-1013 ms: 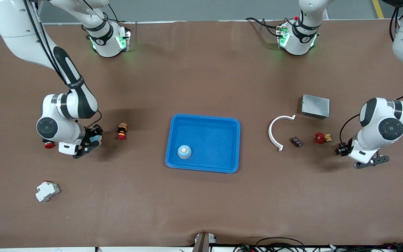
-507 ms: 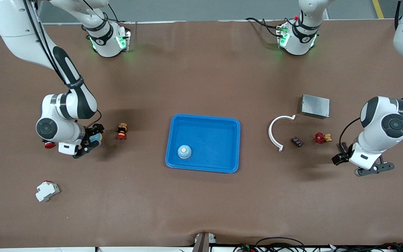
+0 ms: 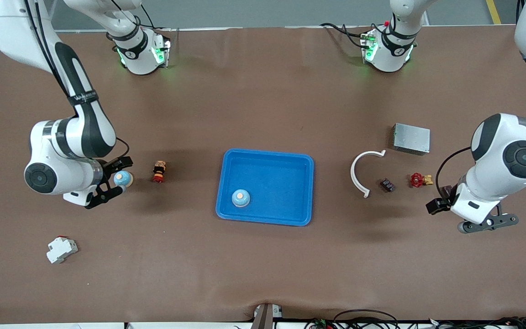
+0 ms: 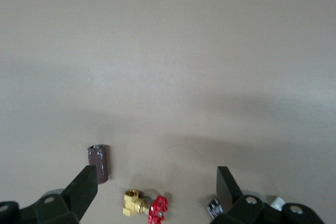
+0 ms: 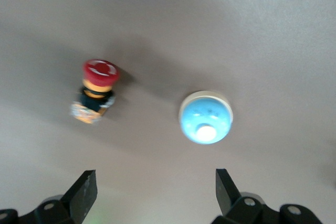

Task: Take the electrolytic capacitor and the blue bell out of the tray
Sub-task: 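Lower and release the capacitor and the bell beside the red buttons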

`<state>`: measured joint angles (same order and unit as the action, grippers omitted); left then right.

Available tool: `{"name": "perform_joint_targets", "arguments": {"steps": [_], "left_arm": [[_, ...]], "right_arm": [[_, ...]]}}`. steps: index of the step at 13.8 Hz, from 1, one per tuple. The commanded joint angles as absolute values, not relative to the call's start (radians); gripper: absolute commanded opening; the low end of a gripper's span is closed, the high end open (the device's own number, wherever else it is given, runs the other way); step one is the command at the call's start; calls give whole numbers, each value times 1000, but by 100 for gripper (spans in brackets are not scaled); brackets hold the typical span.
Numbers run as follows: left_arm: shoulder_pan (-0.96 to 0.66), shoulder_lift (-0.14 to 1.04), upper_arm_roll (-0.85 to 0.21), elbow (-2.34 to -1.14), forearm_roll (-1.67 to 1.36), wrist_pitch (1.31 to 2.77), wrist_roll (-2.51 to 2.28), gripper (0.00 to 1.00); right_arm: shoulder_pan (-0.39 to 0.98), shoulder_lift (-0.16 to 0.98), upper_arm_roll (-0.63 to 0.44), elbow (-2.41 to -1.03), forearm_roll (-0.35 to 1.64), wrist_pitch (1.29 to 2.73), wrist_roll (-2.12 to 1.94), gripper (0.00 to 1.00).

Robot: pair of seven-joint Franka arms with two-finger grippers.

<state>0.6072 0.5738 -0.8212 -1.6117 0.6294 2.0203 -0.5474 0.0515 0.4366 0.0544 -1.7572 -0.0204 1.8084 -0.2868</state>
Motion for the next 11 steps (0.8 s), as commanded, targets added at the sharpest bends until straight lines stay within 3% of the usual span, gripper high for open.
{"name": "perform_joint_targets", "arguments": {"steps": [1,8,11], "left_arm": [[617,540,-880,-1571,614,1900,-535,100],[618,538,-1031,-1421,600,1625,-531,100],[621,502,-1071,-1391,598,1574,-531,100]], "right_arm": [[129,430,54,-1678,-8,1720,-107,100],[372,468,49,-1487,124,1742,458,100],[429,505,49,-1474,130,1894,622,100]]}}
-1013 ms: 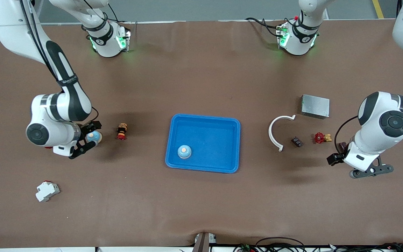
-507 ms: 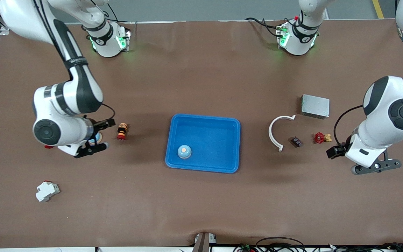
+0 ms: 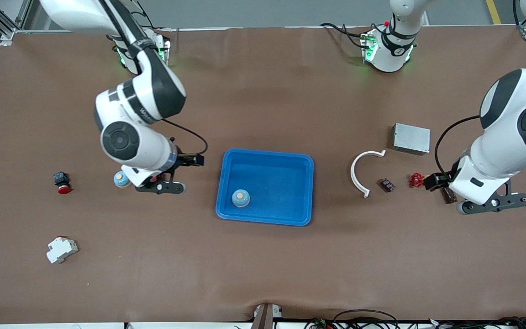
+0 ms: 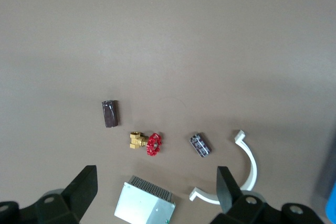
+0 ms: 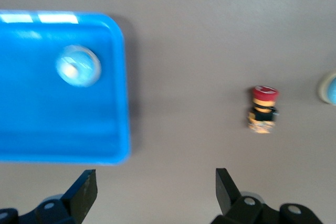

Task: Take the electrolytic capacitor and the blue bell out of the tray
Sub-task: 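Reach the right gripper to the second bell while the left gripper withdraws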

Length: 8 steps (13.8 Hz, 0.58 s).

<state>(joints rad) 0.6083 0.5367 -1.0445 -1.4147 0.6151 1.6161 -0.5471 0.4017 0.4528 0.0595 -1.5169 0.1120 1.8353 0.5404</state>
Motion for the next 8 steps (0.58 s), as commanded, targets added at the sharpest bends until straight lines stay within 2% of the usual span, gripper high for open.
{"name": "perform_joint_targets", "arguments": {"steps": [1,8], "left_arm": [[623,479,-1074,-1391,589,1574,-531,100],[646,387,-1080,-1390,492,1563,-531,100]], "right_arm": [[454,517,49,-1474,127,1942,665,100],[525,649,46,-1436,115,2144,833,100]]}}
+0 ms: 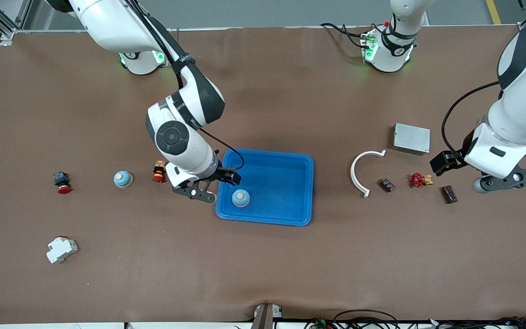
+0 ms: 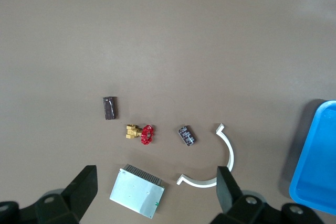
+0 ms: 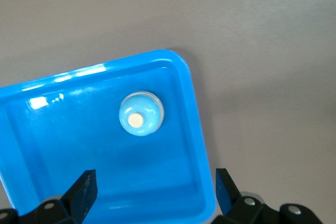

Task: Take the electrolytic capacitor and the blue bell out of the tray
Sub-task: 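Reach the right gripper to the second bell while the left gripper withdraws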

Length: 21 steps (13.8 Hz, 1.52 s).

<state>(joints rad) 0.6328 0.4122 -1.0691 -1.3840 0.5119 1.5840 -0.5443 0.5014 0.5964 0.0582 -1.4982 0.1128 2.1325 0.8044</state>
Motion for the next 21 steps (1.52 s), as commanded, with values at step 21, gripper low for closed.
{"name": "perform_joint_targets", "arguments": {"steps": [21], "left_arm": [[-55,-86,-100,-1597,48,1560,-156,100]], "right_arm": [[563,854,41,-1371,-97,2344,876,100]]}}
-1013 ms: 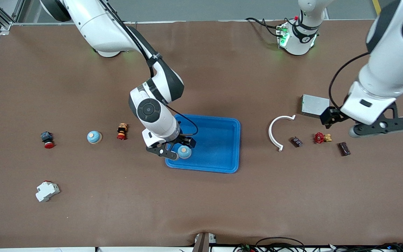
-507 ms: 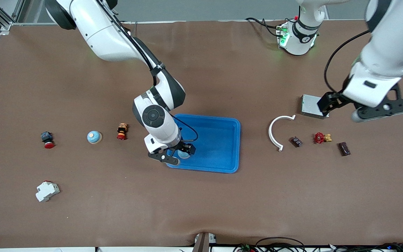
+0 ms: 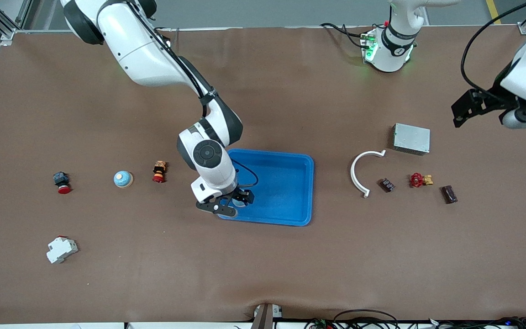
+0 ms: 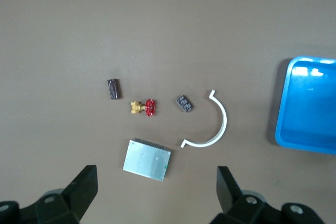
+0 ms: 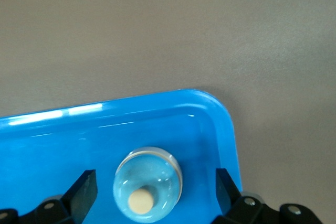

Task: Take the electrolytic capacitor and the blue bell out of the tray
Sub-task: 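Reach the right gripper to the second bell while the left gripper withdraws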

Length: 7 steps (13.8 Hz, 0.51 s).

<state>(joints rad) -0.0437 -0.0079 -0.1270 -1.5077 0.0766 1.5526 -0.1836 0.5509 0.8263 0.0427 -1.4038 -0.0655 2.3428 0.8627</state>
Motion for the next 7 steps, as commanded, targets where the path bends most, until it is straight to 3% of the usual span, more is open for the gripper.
{"name": "perform_joint_targets", "arguments": {"steps": [1,7], "left_arm": [[-55,-110,-100,-1623,48,1560,-155,100],[-49,-175,-100,-1706,46,1560,-130,100]], "right_arm": [[572,862,41,-1373,-98,2350,877,100],[586,876,41,-1371,-98,2384,876,100]]}}
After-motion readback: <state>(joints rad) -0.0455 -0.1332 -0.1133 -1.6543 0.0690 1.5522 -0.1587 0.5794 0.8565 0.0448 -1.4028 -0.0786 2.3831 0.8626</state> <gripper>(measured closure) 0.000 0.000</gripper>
